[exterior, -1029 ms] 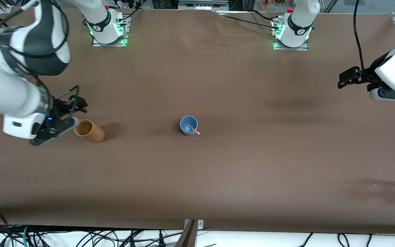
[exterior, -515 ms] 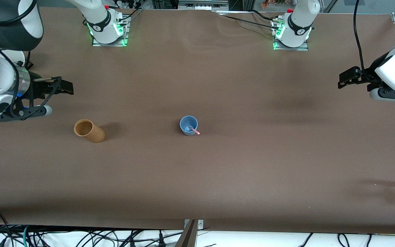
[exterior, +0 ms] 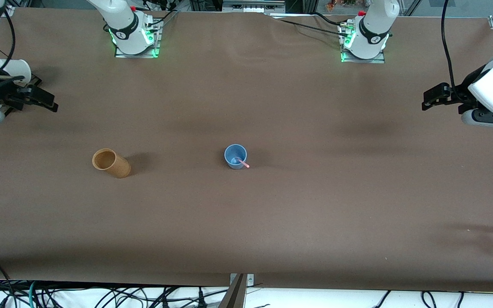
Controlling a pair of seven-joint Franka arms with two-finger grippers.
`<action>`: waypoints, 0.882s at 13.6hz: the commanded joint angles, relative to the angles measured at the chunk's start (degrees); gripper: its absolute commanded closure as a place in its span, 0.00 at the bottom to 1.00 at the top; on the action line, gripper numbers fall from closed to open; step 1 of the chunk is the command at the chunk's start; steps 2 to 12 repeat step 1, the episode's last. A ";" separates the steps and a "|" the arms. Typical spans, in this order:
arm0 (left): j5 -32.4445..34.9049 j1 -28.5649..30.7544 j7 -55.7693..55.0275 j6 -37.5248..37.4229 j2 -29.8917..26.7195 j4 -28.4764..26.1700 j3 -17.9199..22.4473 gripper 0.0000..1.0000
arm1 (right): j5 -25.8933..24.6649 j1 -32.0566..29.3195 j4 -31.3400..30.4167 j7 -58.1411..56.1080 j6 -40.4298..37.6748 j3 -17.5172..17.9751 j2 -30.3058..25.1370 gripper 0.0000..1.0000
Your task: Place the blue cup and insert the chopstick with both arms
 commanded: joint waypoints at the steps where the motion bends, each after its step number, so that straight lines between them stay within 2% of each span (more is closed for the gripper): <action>1: -1.28 0.06 0.96 -0.16 0.52 1.36 -0.13 0.00 | -0.22 -0.99 -0.57 0.28 -0.54 2.02 -0.04 0.00; 12: -1.28 0.06 0.96 -0.16 0.52 1.36 -0.13 0.00 | -0.22 -0.99 -0.57 0.28 -0.54 2.02 -0.04 0.00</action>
